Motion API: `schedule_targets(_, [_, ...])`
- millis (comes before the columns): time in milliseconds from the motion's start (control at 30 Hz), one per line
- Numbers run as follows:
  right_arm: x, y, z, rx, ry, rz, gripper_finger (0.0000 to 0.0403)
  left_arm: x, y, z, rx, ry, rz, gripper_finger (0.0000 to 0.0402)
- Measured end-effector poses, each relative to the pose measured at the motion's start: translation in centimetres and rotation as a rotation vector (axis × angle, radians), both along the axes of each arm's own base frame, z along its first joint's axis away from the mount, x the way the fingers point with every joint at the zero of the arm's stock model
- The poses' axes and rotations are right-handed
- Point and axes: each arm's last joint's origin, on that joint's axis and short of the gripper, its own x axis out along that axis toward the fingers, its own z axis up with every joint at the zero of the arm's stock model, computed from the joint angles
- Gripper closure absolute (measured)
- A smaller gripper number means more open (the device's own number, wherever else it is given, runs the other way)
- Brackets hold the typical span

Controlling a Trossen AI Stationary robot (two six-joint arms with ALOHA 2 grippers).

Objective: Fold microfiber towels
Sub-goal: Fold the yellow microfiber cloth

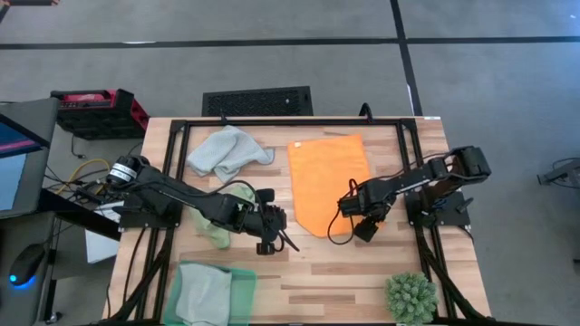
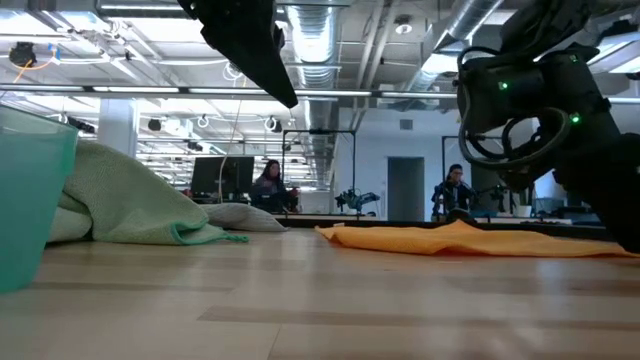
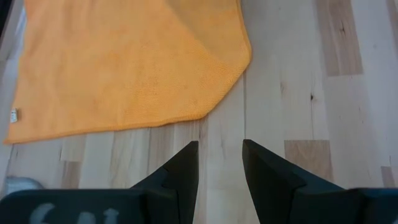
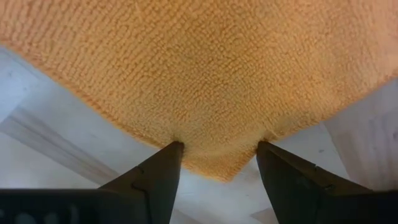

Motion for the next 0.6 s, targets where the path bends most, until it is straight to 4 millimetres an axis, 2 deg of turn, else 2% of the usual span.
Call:
schedule_targets(167, [0.1,0.0,0.0,0.0,-0.011,0.0,0.0222,0.0,0.0,0.0,-0.005,-0.002,0.006,0.0285])
schedule_targets(433, [0.2,-0.2,0.0,-0.101,-0.033,0.021,0.0377,-0.1,0.0,-1.1,-0.003,-0.015,0.002,0.0285])
schedule_targets(500, [0.3,-0.3,0.2,-0.138,-0.052,0.029,0.0392,0.1,0.0,-1.7,0.005,-0.055,-0.019,0.0285])
schedule_targets(600, [1.1,-0.4,1.0,-0.158,-0.116,0.032,0.0381,0.3,-0.1,-2.5,0.025,-0.12,-0.058,0.0285])
